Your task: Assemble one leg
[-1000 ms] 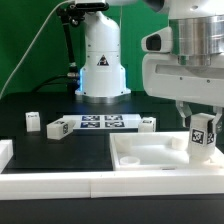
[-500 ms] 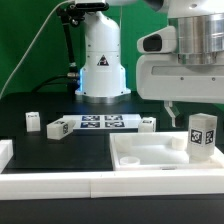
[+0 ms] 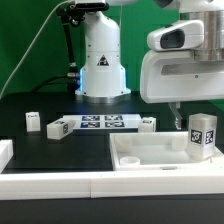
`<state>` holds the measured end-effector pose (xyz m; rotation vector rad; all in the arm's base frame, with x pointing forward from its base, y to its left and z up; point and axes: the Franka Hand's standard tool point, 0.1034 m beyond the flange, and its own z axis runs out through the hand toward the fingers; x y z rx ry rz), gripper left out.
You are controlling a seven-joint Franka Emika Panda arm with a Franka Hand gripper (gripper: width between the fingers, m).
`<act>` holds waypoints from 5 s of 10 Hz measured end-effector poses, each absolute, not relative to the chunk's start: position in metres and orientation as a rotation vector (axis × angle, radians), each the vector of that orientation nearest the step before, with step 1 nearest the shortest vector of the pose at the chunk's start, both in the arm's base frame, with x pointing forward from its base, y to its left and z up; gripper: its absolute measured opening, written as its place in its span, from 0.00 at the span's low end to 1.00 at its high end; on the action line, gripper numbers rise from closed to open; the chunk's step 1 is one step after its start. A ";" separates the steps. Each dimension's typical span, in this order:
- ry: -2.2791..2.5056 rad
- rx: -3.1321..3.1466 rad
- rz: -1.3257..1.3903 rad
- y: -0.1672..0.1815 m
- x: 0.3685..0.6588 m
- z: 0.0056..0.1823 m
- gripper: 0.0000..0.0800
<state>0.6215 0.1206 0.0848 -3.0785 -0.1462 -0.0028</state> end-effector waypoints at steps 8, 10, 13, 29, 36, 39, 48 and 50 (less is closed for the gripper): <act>-0.597 -3.026 -0.013 0.120 0.621 0.082 0.36; -0.524 -3.039 -0.009 0.121 0.620 0.082 0.36; -0.003 -3.085 -0.005 0.119 0.621 0.081 0.36; 2.030 -2.258 0.023 0.113 0.624 0.079 0.65; 1.118 -2.825 -0.012 0.125 0.622 0.080 0.81; 0.648 -2.983 -0.040 0.127 0.624 0.080 0.81; 0.188 -3.093 -0.117 0.121 0.625 0.076 0.37; 0.423 -3.064 -0.110 0.121 0.625 0.076 0.37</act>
Offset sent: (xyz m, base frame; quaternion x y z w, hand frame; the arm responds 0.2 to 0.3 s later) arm -0.0025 0.0045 -0.0031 0.0171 -0.0045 -0.2179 0.9758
